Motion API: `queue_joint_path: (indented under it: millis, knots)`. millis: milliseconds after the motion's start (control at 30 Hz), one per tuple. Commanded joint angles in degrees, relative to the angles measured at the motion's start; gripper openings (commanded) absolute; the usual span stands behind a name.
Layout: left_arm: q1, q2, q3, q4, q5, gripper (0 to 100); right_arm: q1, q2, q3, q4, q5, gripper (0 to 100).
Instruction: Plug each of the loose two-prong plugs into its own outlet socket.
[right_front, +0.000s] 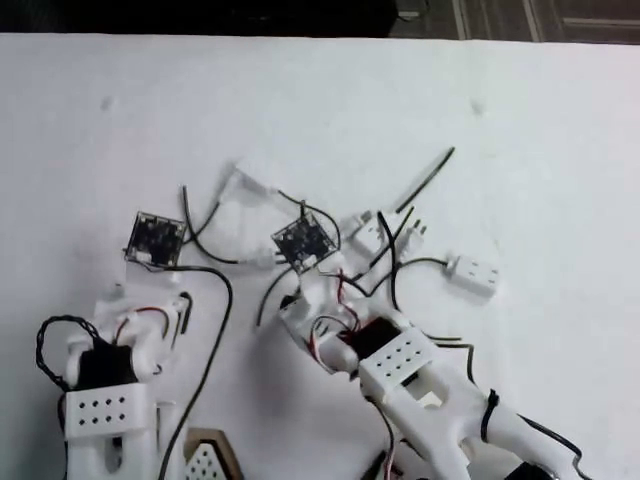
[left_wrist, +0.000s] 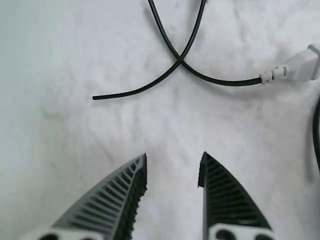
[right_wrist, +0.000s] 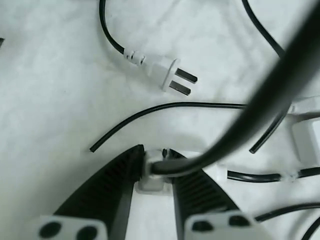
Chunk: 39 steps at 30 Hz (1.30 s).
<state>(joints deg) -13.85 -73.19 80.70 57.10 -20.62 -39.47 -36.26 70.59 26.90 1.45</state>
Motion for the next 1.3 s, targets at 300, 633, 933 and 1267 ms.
queue_joint_path:
  millis: [300, 633, 933, 1267]
  knots:
    - [-0.48, -0.84, -0.35, -0.70, -0.53, 18, 1.01, 9.19, -5.80, 4.53, 3.52, 1.7]
    - [-0.48, -0.84, -0.35, -0.70, -0.62, 18, 0.84, 12.26, -4.84, 2.24, 5.63, 1.7]
    - [-0.48, -0.84, -0.26, -0.88, -0.62, 18, 0.57, 11.12, -5.27, 2.07, 7.82, 2.3]
    - [-0.48, -0.84, 0.53, -0.97, -0.18, 29, -4.18, -12.70, -5.71, 14.02, 7.82, 20.8]
